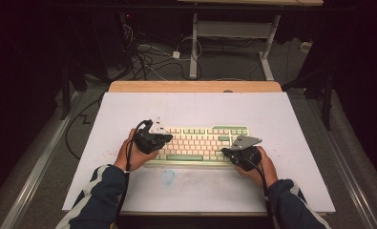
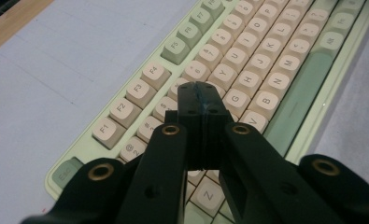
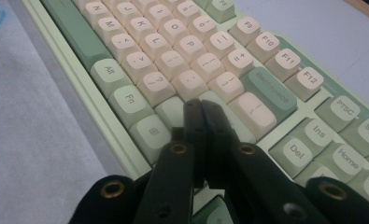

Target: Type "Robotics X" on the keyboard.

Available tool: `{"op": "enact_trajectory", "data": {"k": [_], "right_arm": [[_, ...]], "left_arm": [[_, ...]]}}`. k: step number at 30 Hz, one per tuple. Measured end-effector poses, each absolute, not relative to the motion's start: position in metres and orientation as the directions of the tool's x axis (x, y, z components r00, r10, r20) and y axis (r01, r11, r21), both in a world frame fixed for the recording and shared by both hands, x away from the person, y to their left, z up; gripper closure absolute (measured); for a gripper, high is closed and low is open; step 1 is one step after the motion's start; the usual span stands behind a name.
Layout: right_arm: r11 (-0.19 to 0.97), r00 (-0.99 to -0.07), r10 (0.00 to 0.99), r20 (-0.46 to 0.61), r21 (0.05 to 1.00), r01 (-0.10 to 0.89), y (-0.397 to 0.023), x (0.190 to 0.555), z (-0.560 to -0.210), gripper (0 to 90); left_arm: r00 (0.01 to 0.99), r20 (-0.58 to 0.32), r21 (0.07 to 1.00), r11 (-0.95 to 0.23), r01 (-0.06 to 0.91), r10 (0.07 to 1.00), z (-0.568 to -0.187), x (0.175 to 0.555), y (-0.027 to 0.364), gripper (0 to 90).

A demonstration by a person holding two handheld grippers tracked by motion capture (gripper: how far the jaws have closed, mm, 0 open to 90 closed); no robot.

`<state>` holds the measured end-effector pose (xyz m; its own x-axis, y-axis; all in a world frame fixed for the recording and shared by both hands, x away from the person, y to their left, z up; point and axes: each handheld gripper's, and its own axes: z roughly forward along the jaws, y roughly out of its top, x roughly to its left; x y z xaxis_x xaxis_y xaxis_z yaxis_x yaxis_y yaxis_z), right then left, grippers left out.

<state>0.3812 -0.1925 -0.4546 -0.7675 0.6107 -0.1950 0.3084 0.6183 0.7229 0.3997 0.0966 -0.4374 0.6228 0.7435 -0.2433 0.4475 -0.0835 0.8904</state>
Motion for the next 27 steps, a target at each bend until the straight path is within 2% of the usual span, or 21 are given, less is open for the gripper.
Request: {"op": "enact_trajectory", "data": {"k": [7,27], "right_arm": [[0.626,-0.768,0.605,-0.208,0.72,0.298,-0.192,0.381,-0.455,90.0],[0.627,-0.765,0.609,-0.209,0.718,0.303,-0.192,0.38,-0.455,90.0]], "left_arm": [[0.62,-0.22,0.878,-0.124,0.462,0.753,-0.447,0.408,0.081,87.3],[0.605,-0.208,0.866,-0.143,0.48,0.768,-0.461,0.417,0.071,87.2]]}}
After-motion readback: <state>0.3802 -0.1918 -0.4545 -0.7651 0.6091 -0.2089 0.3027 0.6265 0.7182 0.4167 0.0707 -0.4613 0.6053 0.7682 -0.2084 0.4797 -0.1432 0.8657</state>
